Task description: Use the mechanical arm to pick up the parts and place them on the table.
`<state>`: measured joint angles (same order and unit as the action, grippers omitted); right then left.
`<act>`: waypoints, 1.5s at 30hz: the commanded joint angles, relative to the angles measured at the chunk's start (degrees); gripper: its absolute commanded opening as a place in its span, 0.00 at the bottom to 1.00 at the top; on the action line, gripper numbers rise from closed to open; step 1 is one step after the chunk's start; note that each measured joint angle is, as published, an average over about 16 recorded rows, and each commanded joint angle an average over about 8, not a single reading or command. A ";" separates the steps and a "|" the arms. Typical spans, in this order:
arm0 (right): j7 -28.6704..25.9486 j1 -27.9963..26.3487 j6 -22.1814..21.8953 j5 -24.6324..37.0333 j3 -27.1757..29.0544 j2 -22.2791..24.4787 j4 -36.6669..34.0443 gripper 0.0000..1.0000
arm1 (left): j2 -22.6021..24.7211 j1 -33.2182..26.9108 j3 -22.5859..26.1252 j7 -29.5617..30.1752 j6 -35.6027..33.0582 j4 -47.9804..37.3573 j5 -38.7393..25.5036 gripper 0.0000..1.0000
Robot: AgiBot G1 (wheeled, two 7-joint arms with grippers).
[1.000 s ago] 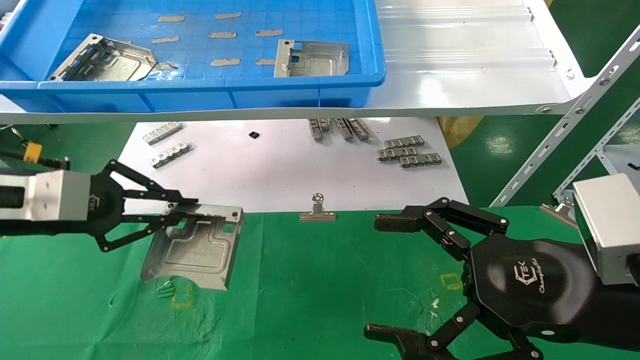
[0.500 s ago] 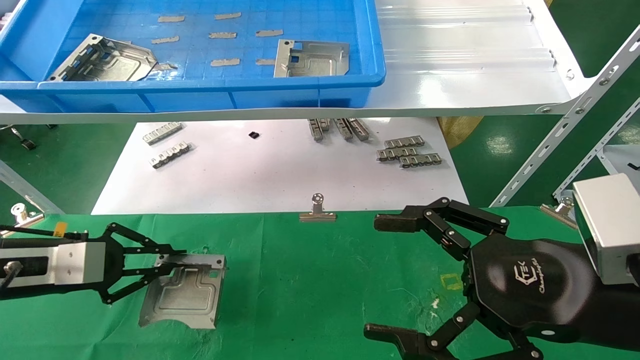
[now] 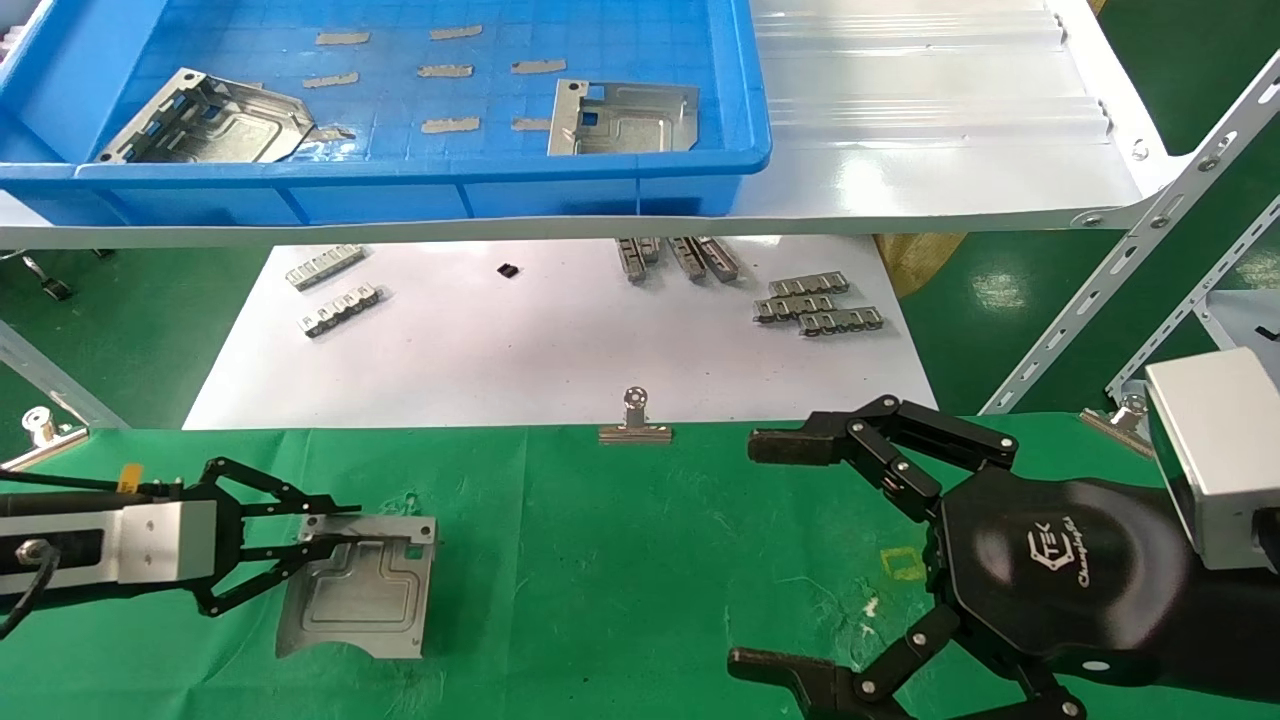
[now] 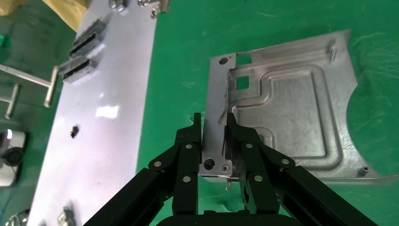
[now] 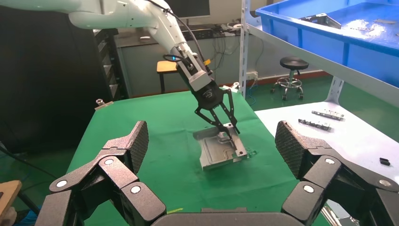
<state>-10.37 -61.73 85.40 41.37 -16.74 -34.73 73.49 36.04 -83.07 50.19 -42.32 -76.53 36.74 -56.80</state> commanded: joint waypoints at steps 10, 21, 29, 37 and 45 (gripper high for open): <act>0.02 -0.01 -0.02 -0.03 -0.04 0.02 0.00 1.00 | -0.50 0.20 -0.15 4.75 -1.89 0.47 1.97 1.00; 0.04 -0.01 -0.04 -0.05 -0.08 0.03 -0.01 1.00 | -0.16 0.24 -1.19 19.15 -11.51 -4.10 10.35 1.00; 0.04 0.00 -0.05 -0.06 -0.09 0.03 -0.02 1.00 | -0.03 0.40 -1.29 19.23 -11.92 -4.43 10.75 1.00; 0.05 -0.02 -0.04 -0.07 -0.11 0.03 -0.05 1.00 | -0.11 1.66 -3.31 21.11 -11.51 -1.66 10.84 1.00; 0.07 -0.04 -0.04 -0.08 -0.14 0.03 -0.07 1.00 | -0.24 4.47 -7.68 25.63 -11.18 3.78 11.42 1.00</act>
<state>-10.30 -61.77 85.36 41.29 -16.88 -34.70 73.43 35.80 -78.61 42.52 -16.69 -87.71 40.51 -45.39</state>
